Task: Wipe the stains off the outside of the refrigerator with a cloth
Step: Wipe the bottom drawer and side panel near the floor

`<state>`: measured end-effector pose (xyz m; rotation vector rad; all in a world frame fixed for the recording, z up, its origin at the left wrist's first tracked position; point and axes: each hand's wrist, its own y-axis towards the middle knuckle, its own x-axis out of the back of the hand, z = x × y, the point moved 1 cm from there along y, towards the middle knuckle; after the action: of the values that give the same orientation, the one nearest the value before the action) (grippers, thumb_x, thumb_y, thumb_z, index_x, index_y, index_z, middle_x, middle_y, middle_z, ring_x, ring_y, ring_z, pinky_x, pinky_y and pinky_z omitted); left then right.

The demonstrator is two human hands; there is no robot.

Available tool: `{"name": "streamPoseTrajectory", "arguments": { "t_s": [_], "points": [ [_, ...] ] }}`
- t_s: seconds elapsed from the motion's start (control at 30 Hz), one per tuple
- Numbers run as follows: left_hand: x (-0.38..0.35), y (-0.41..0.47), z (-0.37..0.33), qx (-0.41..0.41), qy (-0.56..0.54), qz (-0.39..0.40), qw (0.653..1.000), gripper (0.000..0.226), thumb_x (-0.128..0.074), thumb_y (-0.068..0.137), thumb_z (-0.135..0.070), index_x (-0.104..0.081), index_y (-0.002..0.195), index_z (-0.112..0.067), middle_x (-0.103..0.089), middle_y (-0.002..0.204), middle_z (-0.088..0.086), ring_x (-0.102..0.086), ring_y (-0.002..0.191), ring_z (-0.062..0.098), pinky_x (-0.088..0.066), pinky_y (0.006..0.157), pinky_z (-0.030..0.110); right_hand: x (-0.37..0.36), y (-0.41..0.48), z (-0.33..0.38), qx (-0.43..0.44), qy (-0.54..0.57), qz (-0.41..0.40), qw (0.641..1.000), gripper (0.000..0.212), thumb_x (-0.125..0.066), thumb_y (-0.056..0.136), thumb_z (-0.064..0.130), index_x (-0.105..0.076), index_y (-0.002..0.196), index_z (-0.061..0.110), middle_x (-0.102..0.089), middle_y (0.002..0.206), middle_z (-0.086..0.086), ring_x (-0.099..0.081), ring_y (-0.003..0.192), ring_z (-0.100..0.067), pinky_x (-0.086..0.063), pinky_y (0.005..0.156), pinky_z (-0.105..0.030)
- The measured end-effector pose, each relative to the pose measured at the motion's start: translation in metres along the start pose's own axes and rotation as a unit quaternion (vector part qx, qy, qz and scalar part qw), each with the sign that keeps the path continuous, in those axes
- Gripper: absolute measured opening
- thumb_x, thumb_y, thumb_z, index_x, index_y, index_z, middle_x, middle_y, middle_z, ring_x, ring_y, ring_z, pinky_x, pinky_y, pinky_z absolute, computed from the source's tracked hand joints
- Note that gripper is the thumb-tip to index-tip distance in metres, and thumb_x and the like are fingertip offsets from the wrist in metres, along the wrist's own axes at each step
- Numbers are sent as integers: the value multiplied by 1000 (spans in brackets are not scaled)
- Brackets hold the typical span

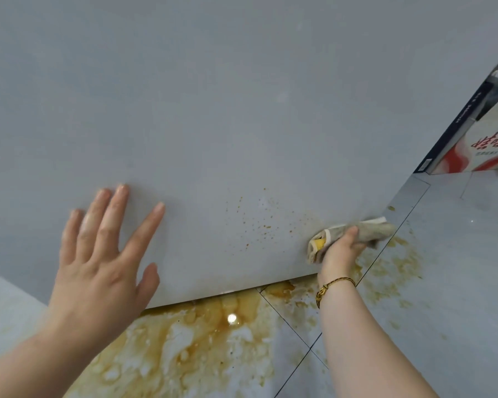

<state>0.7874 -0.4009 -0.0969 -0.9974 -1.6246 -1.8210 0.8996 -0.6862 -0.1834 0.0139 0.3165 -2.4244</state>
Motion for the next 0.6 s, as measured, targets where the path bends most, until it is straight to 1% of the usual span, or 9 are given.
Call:
{"name": "streamPoseTrajectory", "arguments": {
  "t_s": [0.07,0.2,0.27,0.3,0.33,0.37,0.43,0.5,0.6],
  "points": [
    [-4,-12,7,25,-1,21,999,64,-38,73,-33,-27,135,-23,-18,143,20,10,142,10,3,115,35,3,0,-8,-124,6,9,992,51,-28,98,39,-22,143,15,-44,137,-11,-44,125,-28,-36,98,-36],
    [-8,-24,9,40,4,47,998,64,-35,71,-35,-33,132,-18,-11,148,16,15,140,8,-11,106,47,0,-28,-20,-278,38,56,958,54,-24,98,45,-30,140,13,-42,142,-10,-42,128,-25,-27,108,-36],
    [-7,-24,11,34,-6,59,998,66,-34,69,-37,-32,132,-19,4,155,4,17,140,7,-9,106,45,-7,-39,-13,-290,53,59,954,54,-26,97,47,-35,137,13,-52,130,-11,-52,114,-24,-31,106,-37],
    [-6,-24,12,29,-16,66,997,67,-34,69,-37,-31,133,-20,10,155,-2,17,140,6,-5,110,39,-12,-41,-7,-270,62,41,960,53,-27,96,47,-35,136,13,-54,124,-10,-55,105,-23,-36,102,-36],
    [-4,-23,13,24,-23,75,997,67,-34,69,-38,-29,134,-22,14,155,-7,17,140,6,2,113,31,-16,-41,0,-230,79,17,970,52,-29,96,45,-34,136,13,-52,128,-10,-55,106,-22,-38,101,-36],
    [-3,-23,14,20,-28,85,996,68,-33,69,-38,-28,135,-22,17,153,-11,17,140,6,8,112,25,-19,-42,10,-151,90,-8,984,51,-30,97,40,-30,139,11,-44,137,-11,-49,118,-23,-36,106,-36],
    [-1,-23,15,22,-32,96,995,68,-34,69,-38,-29,135,-21,19,151,-13,16,140,6,11,111,21,-28,-52,36,73,38,-22,996,52,-30,98,27,-17,144,4,-19,152,-15,-23,139,-26,-18,116,-34],
    [-1,-23,16,28,-33,99,994,68,-33,70,-38,-29,135,-21,19,152,-13,16,141,8,10,112,23,-37,-69,55,264,-13,-8,965,60,-29,95,27,-13,143,-5,-6,152,-22,-8,142,-30,-6,116,-27],
    [-2,-24,17,26,-32,96,995,69,-33,70,-37,-25,137,-23,19,152,-12,16,141,9,10,113,26,-50,-103,51,465,-75,40,881,61,-31,93,32,-23,138,-8,-10,146,-33,-11,136,-44,-2,113,-22]
  ]
}}
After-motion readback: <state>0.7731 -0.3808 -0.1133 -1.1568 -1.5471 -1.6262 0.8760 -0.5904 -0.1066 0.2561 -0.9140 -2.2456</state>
